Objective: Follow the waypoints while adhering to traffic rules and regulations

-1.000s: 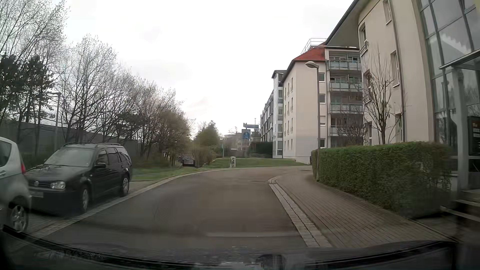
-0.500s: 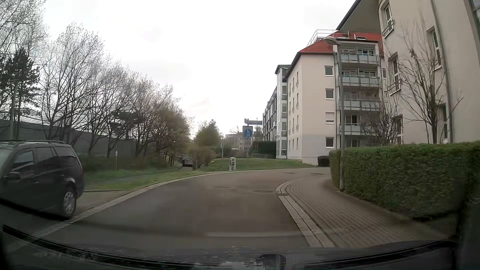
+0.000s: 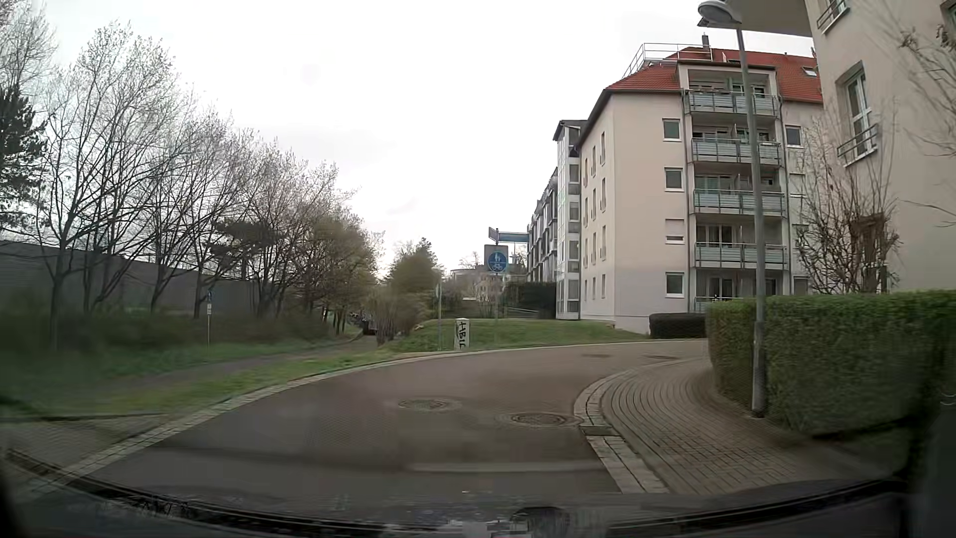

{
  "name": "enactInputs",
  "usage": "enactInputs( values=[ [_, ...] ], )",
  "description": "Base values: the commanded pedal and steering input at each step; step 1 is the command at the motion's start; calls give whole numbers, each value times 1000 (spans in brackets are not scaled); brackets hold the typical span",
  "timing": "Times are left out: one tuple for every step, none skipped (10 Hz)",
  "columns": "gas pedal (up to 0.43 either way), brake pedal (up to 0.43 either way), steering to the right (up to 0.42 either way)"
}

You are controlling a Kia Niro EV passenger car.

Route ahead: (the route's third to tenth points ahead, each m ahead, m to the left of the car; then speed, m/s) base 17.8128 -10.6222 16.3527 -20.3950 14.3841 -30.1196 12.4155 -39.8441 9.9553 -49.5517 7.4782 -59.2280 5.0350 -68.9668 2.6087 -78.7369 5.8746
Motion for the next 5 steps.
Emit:
enactInputs(
  values=[
    [0, 0, -4],
    [0, 0, -3],
    [0, 0, -3],
    [0, 0, 0],
    [0, 0, 8]
  ],
)
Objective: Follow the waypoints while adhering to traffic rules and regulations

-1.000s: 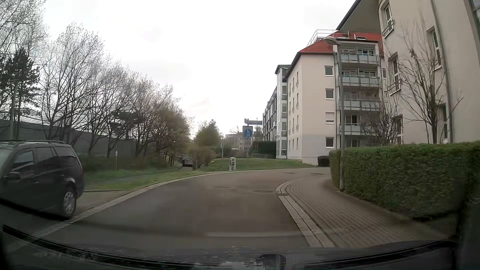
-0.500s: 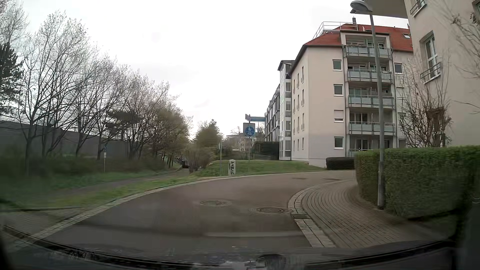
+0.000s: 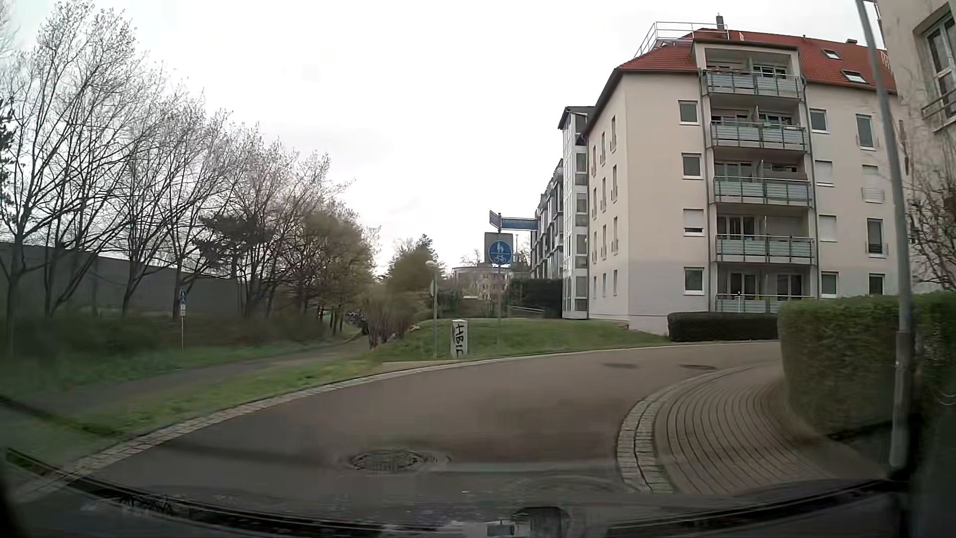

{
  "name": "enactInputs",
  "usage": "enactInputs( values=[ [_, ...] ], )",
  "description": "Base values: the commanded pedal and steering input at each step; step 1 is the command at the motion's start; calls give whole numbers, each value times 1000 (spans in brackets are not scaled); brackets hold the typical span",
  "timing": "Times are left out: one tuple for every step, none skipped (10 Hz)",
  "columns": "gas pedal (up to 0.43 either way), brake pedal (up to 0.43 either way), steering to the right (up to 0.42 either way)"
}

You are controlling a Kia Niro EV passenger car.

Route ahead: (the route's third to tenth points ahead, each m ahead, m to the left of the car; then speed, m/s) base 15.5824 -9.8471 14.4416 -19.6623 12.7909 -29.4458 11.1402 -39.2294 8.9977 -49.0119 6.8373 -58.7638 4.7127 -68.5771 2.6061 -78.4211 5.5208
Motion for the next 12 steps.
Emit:
enactInputs(
  values=[
    [0, 0, 18],
    [0, 0, 33],
    [0, 0, 47],
    [0, 0, 65],
    [0, 0, 83],
    [0, 0, 104],
    [0, 0, 127],
    [0, 0, 162],
    [0, 0, 187],
    [0, 0, 204],
    [0, 0, 220],
    [0, 0, 236]
  ],
)
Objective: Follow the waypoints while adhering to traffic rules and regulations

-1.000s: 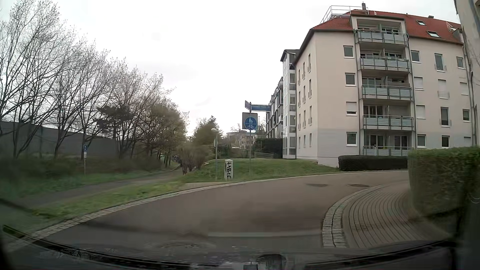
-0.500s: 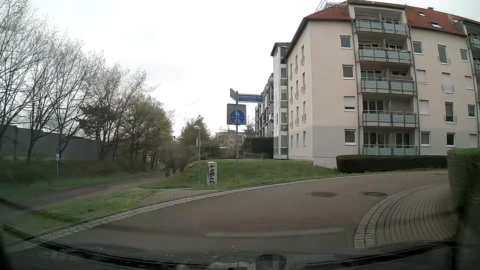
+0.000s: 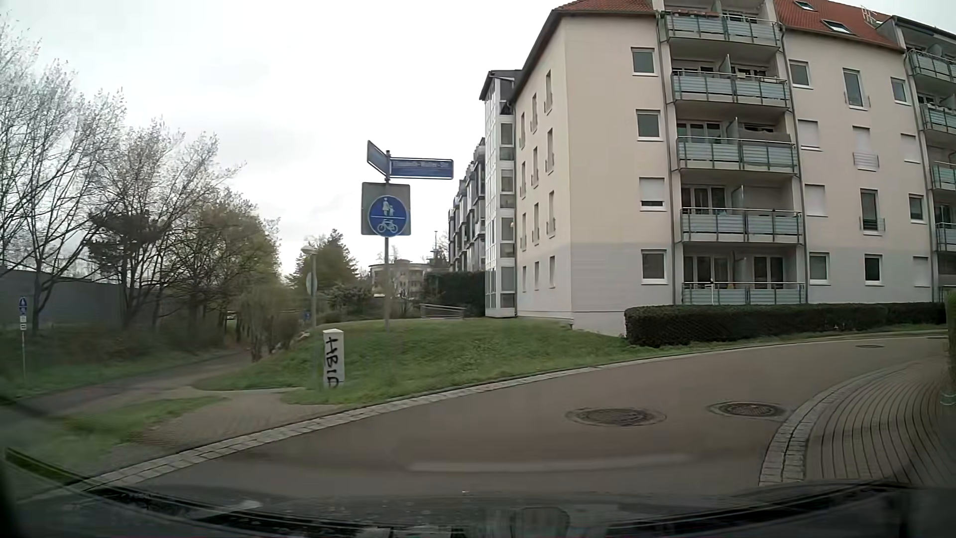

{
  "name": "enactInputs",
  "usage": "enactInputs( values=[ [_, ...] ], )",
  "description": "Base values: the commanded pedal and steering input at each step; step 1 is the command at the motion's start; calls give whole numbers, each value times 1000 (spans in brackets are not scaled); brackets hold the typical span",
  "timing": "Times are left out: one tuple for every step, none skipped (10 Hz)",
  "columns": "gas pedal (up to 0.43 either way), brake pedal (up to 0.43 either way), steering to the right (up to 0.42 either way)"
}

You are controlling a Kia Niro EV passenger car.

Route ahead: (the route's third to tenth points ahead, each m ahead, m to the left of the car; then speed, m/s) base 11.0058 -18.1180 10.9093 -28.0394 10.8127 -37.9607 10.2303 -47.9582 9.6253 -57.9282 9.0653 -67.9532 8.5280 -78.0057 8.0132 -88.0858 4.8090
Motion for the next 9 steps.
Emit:
enactInputs(
  values=[
    [28, 0, 254],
    [39, 0, 266],
    [47, 0, 283],
    [59, 0, 300],
    [67, 0, 312],
    [67, 0, 320],
    [67, 0, 325],
    [67, 0, 333],
    [67, 0, 343]
  ],
)
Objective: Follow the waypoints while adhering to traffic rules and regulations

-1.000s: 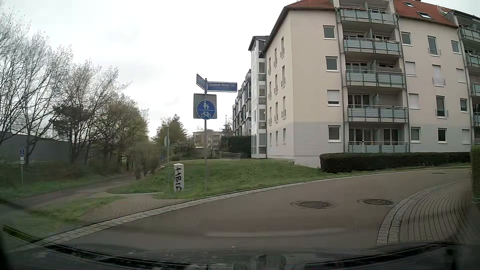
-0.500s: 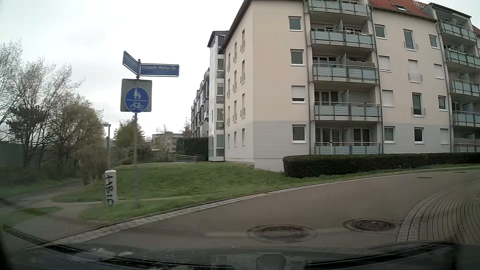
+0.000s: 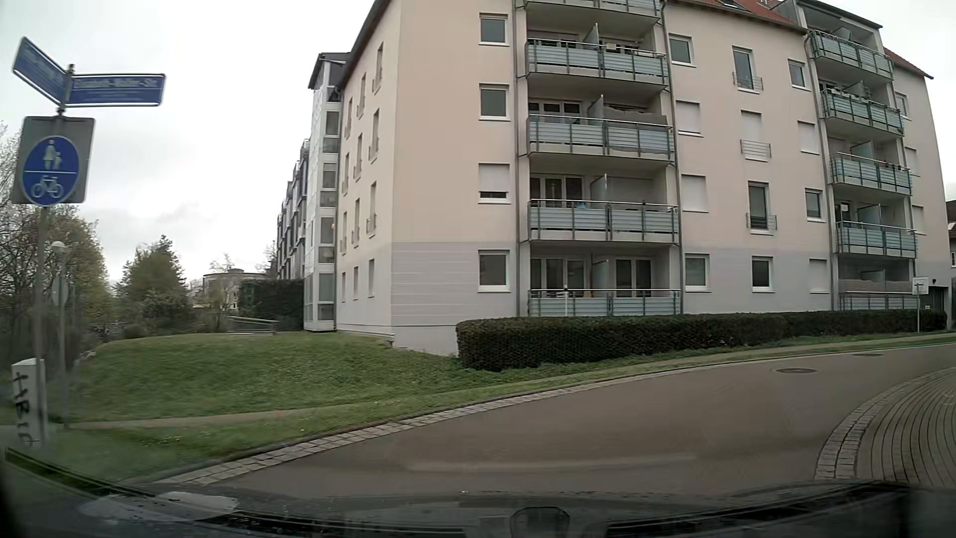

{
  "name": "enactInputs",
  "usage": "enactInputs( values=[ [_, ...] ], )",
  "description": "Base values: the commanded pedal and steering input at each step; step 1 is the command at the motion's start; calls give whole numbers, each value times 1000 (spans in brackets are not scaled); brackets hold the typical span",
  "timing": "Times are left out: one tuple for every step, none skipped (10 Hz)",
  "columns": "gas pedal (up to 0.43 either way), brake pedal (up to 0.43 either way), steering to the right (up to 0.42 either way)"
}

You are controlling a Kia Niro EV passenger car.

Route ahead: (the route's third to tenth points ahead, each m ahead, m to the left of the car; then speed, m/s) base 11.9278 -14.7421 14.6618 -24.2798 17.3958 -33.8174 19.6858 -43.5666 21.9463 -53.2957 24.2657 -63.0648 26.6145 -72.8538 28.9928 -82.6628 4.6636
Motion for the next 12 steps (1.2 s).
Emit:
enactInputs(
  values=[
    [79, 0, 350],
    [79, 0, 354],
    [87, 0, 357],
    [87, 0, 360],
    [87, 0, 367],
    [87, 0, 375],
    [98, 0, 380],
    [98, 0, 384],
    [98, 0, 385],
    [98, 0, 385],
    [98, 0, 385],
    [110, 0, 384]
  ],
)
